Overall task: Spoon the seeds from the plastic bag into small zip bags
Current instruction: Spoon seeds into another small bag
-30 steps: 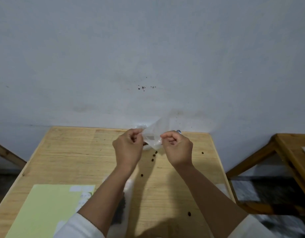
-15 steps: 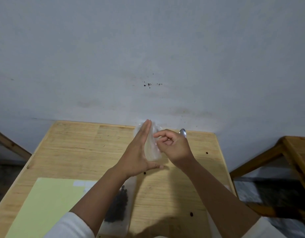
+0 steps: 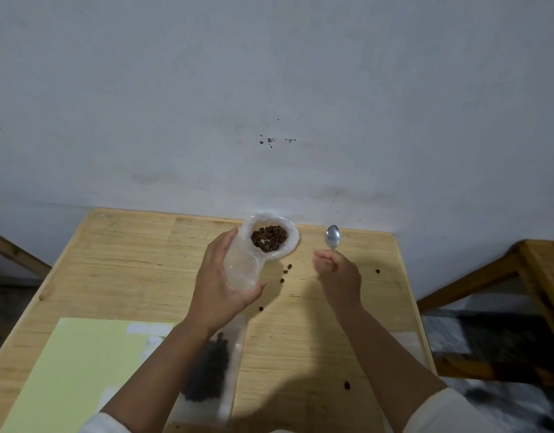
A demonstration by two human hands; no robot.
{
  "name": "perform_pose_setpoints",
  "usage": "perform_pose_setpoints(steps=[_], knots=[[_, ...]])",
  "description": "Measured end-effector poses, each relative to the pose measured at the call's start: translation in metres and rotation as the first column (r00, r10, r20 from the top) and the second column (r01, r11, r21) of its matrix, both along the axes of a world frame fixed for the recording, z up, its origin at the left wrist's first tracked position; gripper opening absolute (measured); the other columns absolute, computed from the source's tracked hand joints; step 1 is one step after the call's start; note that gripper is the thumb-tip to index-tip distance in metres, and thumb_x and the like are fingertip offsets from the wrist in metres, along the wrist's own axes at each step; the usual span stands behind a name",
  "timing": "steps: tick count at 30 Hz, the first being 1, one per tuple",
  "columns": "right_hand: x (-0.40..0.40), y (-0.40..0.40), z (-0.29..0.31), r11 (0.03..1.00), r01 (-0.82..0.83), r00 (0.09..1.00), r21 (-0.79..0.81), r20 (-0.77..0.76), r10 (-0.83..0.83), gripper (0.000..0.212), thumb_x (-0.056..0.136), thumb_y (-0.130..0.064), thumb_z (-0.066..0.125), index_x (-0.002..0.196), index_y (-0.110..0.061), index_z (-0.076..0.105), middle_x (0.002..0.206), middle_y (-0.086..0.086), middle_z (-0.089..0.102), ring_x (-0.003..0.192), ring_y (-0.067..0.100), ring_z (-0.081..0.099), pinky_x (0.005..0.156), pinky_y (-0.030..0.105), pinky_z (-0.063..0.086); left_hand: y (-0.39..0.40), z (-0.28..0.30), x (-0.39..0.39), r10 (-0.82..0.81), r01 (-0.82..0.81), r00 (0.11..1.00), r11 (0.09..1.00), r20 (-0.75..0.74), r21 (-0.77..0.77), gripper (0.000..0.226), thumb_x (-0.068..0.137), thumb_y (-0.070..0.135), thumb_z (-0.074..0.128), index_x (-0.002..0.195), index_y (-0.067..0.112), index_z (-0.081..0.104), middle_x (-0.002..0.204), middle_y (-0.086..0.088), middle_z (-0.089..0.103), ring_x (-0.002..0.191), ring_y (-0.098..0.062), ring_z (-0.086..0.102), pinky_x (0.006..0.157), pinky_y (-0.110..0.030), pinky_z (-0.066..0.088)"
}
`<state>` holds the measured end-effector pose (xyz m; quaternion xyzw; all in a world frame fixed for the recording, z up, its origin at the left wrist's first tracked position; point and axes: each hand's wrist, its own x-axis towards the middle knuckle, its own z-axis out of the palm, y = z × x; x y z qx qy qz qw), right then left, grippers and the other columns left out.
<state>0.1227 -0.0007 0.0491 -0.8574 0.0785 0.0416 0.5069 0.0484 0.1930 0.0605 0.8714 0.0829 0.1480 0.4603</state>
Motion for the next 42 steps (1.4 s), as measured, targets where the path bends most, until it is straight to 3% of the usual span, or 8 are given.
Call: perform_pose_setpoints(steps=[4,10,20,24,27,31,37,42], knots=[[0.011,-0.032,-0.050,0.981,0.103,0.987,-0.165,-0.103,-0.121,0.019,0.084,-0.019,0.059,0.100,-0.018,0.070,0.094,0.005,0.069,0.084,0.020,0.064,0.081,0.039,0.054,0.005,-0.009,-0.002,0.065,-0.065,0.997,0.998,-0.047,0.004,0.101,0.058,0.034,0.087,0.142,0.018,0.033,0.144,0.004,0.038,0.130,-0.004,0.034,0.106,-0.023,0.028],[0.025,-0.030,-0.059,0.958,0.072,0.997,-0.278,0.010,-0.072,0.017,0.084,-0.003,0.061,0.097,-0.001,0.071,0.091,0.014,0.066,0.081,0.019,0.054,0.071,0.020,0.033,0.007,-0.020,0.006,0.120,-0.124,0.988,0.992,-0.097,-0.029,0.102,0.058,0.026,0.088,0.142,0.019,0.031,0.144,0.005,0.037,0.128,-0.006,0.036,0.108,-0.031,0.034],[0.037,-0.020,-0.079,0.953,0.108,0.987,-0.285,-0.085,-0.137,0.027,0.082,-0.005,0.057,0.108,-0.010,0.064,0.096,0.010,0.064,0.089,0.023,0.056,0.075,0.025,0.037,0.009,-0.028,0.023,0.134,-0.140,0.987,0.988,-0.085,-0.070,0.101,0.061,0.023,0.087,0.143,0.020,0.029,0.142,0.011,0.036,0.127,0.003,0.033,0.100,-0.008,0.027],[0.033,-0.024,-0.072,0.972,0.093,0.991,-0.216,-0.079,-0.112,0.018,0.085,-0.010,0.058,0.103,-0.010,0.062,0.090,0.005,0.064,0.081,0.019,0.059,0.070,0.022,0.041,0.012,-0.027,0.030,0.155,-0.160,0.986,0.982,-0.058,-0.098,0.101,0.061,0.022,0.087,0.144,0.019,0.029,0.144,0.005,0.037,0.130,-0.003,0.034,0.106,-0.024,0.031],[0.028,-0.020,-0.058,0.984,0.146,0.985,-0.102,-0.080,-0.154,0.022,0.086,-0.006,0.053,0.107,-0.014,0.057,0.080,0.001,0.062,0.067,0.009,0.055,0.055,0.016,0.039,0.016,-0.029,0.031,0.184,-0.189,0.982,0.976,-0.050,-0.108,0.101,0.061,0.024,0.087,0.144,0.019,0.029,0.144,0.004,0.038,0.131,-0.004,0.033,0.108,-0.026,0.031],[0.023,-0.009,-0.035,0.983,0.185,0.983,-0.011,-0.001,-0.185,0.012,0.083,-0.009,0.056,0.088,-0.018,0.063,0.071,-0.002,0.062,0.065,0.012,0.056,0.060,0.025,0.045,0.019,-0.031,0.033,0.212,-0.216,0.976,0.969,-0.045,-0.123,0.101,0.061,0.025,0.087,0.143,0.021,0.029,0.142,0.008,0.036,0.130,-0.005,0.034,0.106,-0.026,0.032],[0.009,0.014,-0.001,0.997,-0.046,0.961,0.068,0.276,0.025,0.007,0.083,-0.008,0.065,0.086,-0.014,0.063,0.073,-0.001,0.064,0.064,0.006,0.055,0.059,0.011,0.044,0.020,-0.033,0.035,0.203,-0.208,0.978,0.971,-0.057,-0.115,0.104,0.061,0.026,0.087,0.144,0.020,0.026,0.143,0.004,0.036,0.127,-0.002,0.032,0.106,-0.025,0.030],[0.018,0.039,-0.006,0.987,0.099,0.983,0.129,0.144,-0.117,0.020,0.094,-0.014,0.047,0.080,-0.013,0.063,0.069,0.001,0.067,0.067,0.016,0.063,0.069,0.036,0.053,0.021,-0.039,0.033,0.191,-0.197,0.979,0.977,-0.075,-0.079,0.105,0.061,0.030,0.086,0.145,0.019,0.025,0.142,0.004,0.035,0.124,0.002,0.030,0.106,-0.023,0.028]])
